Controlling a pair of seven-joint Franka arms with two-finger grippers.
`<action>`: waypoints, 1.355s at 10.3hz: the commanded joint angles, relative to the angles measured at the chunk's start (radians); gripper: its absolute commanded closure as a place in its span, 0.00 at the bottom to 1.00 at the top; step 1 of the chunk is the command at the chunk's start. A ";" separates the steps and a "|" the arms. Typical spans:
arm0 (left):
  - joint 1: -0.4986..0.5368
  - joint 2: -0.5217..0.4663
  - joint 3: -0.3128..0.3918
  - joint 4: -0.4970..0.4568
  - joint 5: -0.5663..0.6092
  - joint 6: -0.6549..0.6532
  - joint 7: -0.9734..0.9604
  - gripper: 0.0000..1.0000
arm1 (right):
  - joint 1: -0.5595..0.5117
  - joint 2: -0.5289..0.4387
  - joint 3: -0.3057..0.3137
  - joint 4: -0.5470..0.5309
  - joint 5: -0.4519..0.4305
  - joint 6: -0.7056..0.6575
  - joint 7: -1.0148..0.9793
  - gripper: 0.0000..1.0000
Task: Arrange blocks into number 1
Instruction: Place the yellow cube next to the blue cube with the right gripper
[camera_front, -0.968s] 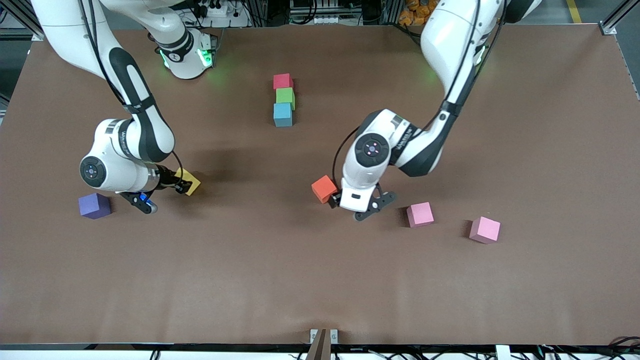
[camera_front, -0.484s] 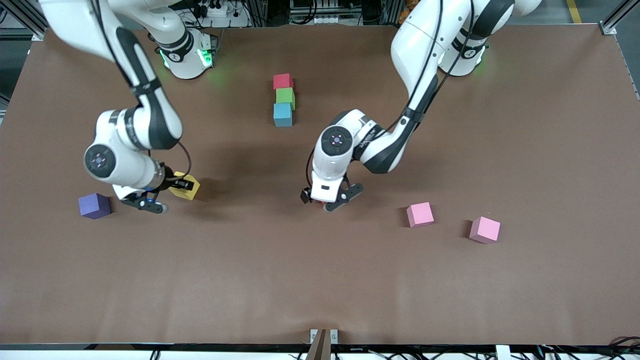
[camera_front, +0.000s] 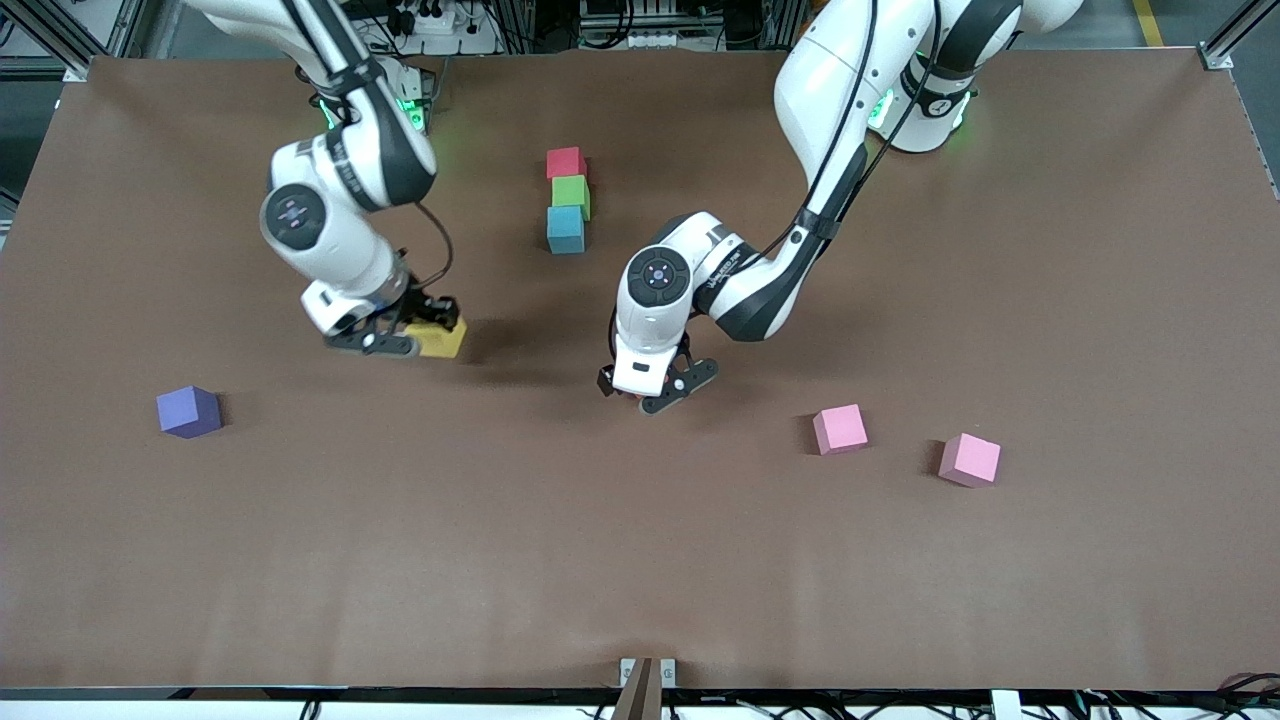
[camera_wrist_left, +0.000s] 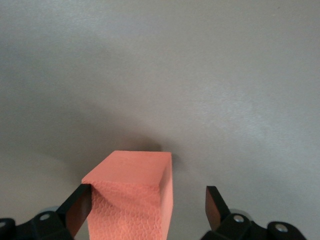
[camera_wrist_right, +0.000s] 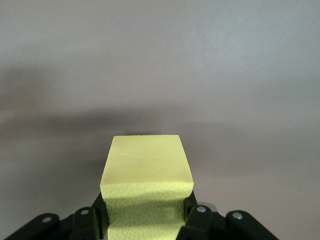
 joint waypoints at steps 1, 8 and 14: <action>-0.006 -0.012 0.010 0.013 0.012 -0.073 -0.005 0.00 | 0.112 -0.008 -0.008 -0.046 0.018 0.067 0.116 0.41; -0.018 0.003 0.011 0.017 0.007 -0.061 -0.030 0.00 | 0.281 0.126 -0.001 0.003 0.071 0.166 0.232 0.41; -0.029 0.036 0.013 0.019 0.010 -0.007 -0.036 0.00 | 0.368 0.154 0.060 0.002 0.090 0.201 0.295 0.41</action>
